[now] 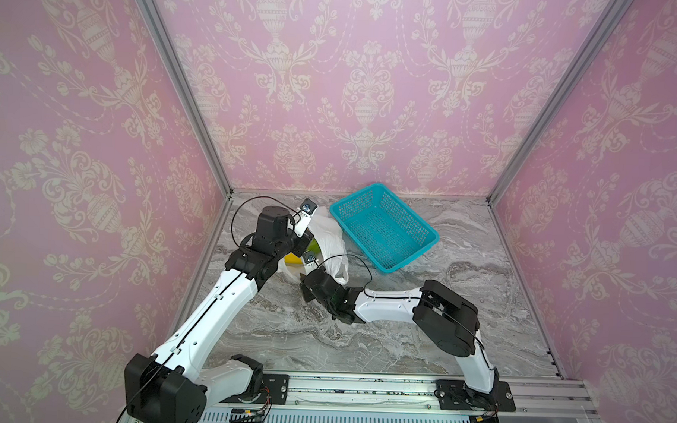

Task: Untie the knot of the plastic bag and take out the fruit
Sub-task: Open the plastic bag at the top-left of the table.

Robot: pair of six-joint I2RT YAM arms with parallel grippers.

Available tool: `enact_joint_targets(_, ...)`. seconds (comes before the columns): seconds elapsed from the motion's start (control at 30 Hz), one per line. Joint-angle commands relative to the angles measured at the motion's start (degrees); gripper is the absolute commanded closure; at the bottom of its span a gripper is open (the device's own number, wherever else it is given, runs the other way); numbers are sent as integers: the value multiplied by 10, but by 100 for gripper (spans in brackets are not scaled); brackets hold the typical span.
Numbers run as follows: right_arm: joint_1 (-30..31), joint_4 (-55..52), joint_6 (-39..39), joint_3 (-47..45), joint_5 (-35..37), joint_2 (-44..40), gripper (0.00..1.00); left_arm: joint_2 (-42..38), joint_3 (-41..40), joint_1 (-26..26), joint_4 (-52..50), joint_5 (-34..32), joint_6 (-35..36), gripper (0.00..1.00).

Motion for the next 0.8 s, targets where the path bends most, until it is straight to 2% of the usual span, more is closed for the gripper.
enact_joint_targets(0.0,11,-2,1,-4,1,6,60,-13,-8,4,23,4,1,100)
enact_joint_targets(0.13,18,12,20,-13,-9,16,50,-13,-8,4,25,1,2,100)
enact_joint_targets(0.2,18,2,35,1,-23,31,49,-14,-9,4,28,5,2,100)
enact_joint_targets(0.4,22,-46,67,55,-24,84,49,-23,-18,4,42,6,6,100)
enact_joint_targets(0.5,27,-45,88,46,-8,95,52,-29,-21,4,48,5,8,100)
enact_joint_targets(0.67,56,4,66,-23,46,46,50,-45,-31,5,62,-8,11,100)
enact_joint_targets(0.77,54,2,46,-44,67,1,47,-47,-34,5,64,-6,13,100)
